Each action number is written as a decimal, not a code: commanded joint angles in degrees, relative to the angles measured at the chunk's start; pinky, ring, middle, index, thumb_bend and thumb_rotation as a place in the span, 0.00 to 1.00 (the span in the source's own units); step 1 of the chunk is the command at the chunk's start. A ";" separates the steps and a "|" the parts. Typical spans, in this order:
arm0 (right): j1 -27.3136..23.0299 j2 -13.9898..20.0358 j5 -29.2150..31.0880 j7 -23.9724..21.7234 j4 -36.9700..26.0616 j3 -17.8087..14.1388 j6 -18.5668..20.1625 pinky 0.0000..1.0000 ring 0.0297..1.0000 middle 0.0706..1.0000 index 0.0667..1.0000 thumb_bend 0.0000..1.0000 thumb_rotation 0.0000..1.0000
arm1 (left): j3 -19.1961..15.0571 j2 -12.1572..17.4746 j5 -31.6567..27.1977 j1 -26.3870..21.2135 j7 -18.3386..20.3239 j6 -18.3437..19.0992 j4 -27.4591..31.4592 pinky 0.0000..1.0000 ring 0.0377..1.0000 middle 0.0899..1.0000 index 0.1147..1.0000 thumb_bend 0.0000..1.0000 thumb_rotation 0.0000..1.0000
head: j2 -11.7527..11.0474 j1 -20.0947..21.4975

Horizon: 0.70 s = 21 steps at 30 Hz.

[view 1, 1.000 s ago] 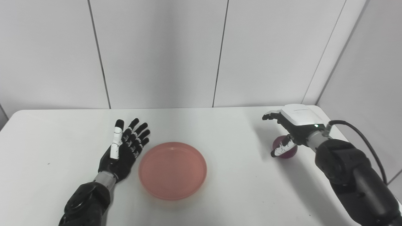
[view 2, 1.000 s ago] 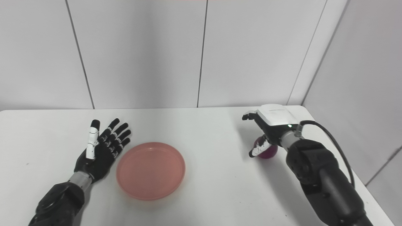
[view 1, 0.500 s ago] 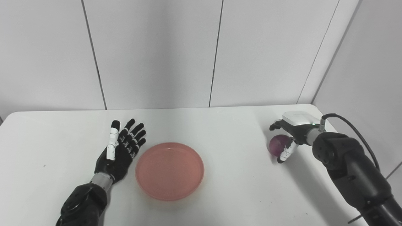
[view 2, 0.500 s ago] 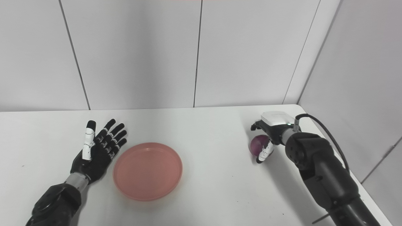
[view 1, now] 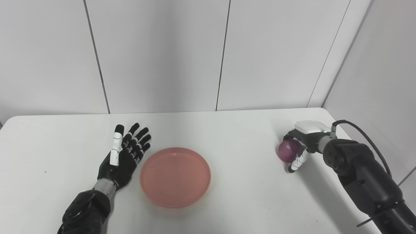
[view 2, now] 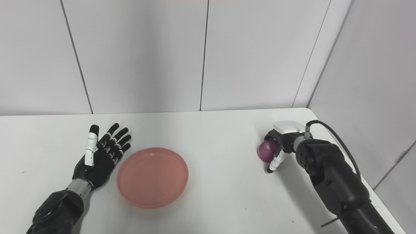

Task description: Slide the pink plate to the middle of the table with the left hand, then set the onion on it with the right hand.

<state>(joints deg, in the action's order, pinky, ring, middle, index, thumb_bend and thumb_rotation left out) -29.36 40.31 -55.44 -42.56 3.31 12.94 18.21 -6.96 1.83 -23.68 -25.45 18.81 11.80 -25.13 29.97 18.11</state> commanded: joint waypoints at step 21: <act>-0.27 0.34 4.19 9.06 -0.24 -0.92 -1.29 0.57 0.77 0.82 0.80 1.00 0.19 | 0.77 0.73 1.79 1.90 -1.73 2.44 -3.06 1.00 0.95 0.94 1.00 0.84 0.85 | 0.04 -0.32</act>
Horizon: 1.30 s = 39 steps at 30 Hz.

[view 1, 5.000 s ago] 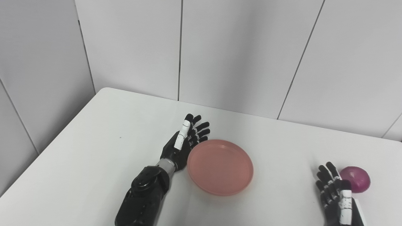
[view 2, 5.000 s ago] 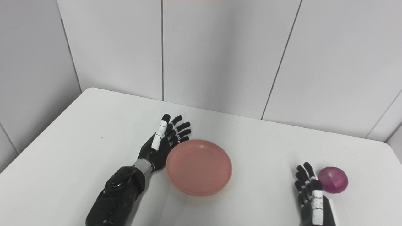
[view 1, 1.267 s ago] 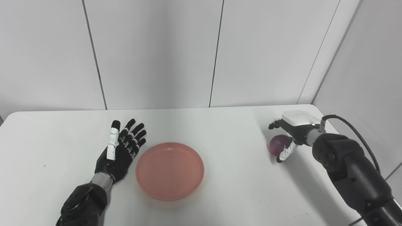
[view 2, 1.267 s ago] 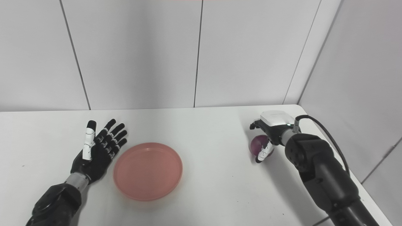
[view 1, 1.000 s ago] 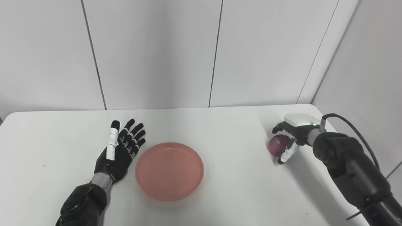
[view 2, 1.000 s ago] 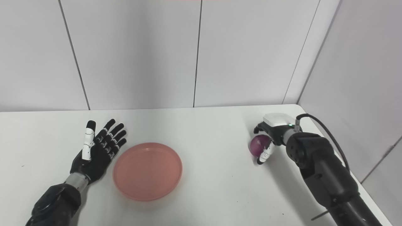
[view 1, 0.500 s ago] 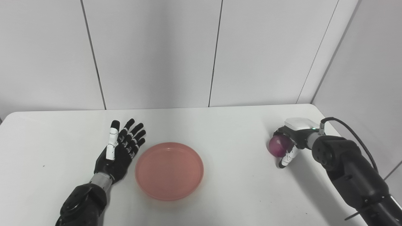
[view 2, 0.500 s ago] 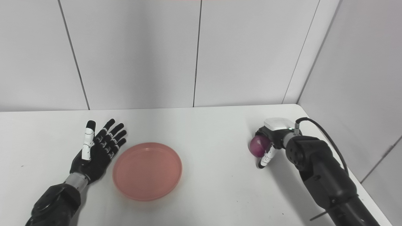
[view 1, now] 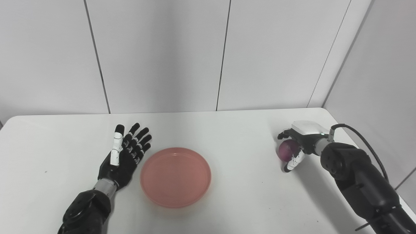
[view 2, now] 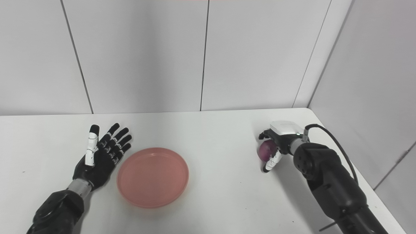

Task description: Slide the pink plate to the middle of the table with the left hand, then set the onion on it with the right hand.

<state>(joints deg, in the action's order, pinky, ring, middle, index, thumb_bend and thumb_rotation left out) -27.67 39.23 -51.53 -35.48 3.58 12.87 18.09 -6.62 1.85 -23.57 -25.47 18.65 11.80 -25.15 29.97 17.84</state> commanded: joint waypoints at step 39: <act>-1.67 2.78 0.65 4.27 2.03 2.40 -2.41 0.48 0.54 0.60 0.74 0.75 0.07 | 0.79 0.85 1.61 1.95 -1.68 3.00 -2.86 1.00 0.95 0.94 1.00 0.83 0.86 | 0.49 -0.34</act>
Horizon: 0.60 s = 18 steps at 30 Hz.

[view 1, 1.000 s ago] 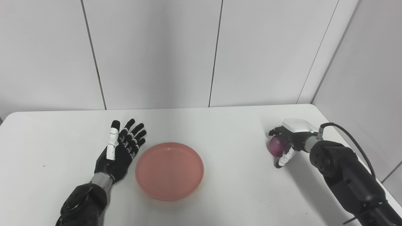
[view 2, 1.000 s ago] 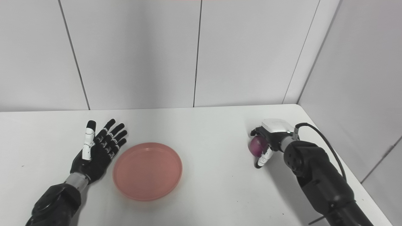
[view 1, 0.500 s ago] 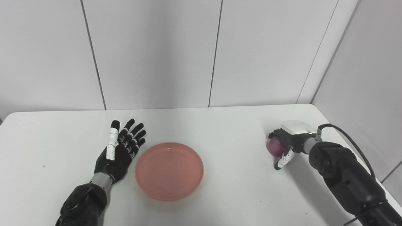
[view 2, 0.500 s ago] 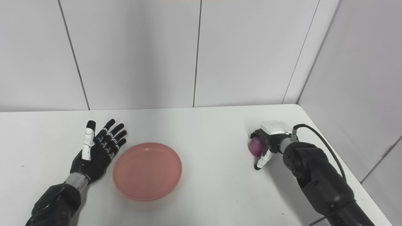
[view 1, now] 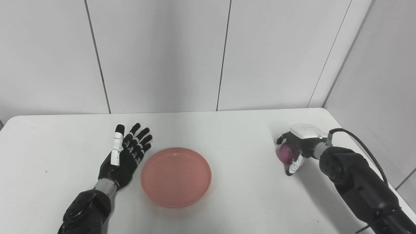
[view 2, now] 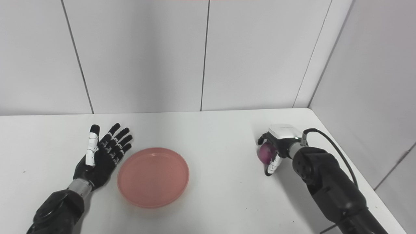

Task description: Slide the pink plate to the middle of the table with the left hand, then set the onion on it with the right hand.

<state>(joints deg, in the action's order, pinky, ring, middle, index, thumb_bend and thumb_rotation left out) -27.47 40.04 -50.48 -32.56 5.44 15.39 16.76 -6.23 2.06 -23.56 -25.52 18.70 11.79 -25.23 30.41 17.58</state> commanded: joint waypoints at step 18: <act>-2.86 2.35 -0.55 0.44 1.64 1.23 -1.20 0.34 0.40 0.45 0.64 0.57 0.00 | 0.39 0.79 1.59 1.66 -1.48 2.36 -4.02 1.00 0.95 0.94 1.00 0.83 0.86 | 0.11 -0.24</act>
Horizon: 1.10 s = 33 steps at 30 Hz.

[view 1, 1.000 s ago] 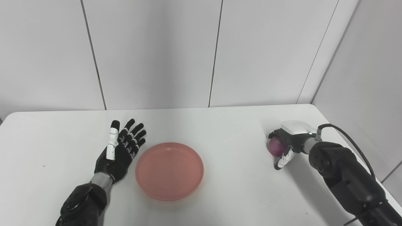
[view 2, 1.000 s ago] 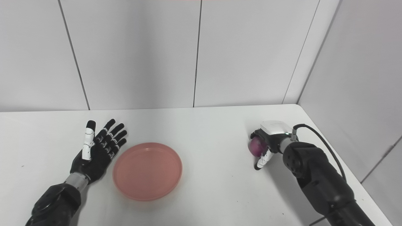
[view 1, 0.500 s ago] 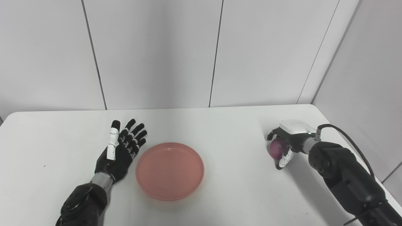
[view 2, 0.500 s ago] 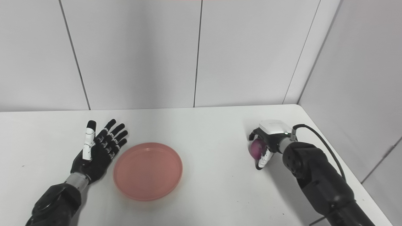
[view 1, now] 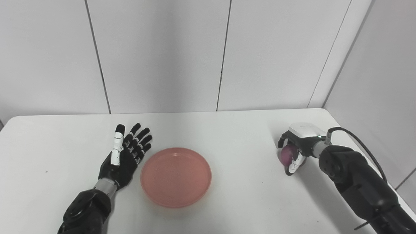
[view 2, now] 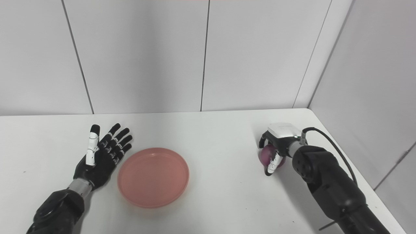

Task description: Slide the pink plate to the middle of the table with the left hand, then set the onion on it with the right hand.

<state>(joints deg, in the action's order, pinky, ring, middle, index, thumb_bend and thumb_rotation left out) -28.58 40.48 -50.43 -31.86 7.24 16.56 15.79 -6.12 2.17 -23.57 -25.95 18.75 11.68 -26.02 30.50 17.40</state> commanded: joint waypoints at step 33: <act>-6.85 3.80 -0.22 -6.23 -8.50 0.57 -3.29 0.36 0.43 0.45 0.45 0.53 0.00 | 0.98 -0.17 2.12 2.19 -2.35 1.53 -3.90 1.00 0.95 0.94 0.99 0.84 0.88 | -0.08 -0.08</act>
<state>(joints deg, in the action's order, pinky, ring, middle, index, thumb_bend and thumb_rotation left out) -31.41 42.27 -50.30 -37.91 1.28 18.10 13.57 -5.72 2.12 -23.40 -26.26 18.56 10.12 -27.06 30.41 17.40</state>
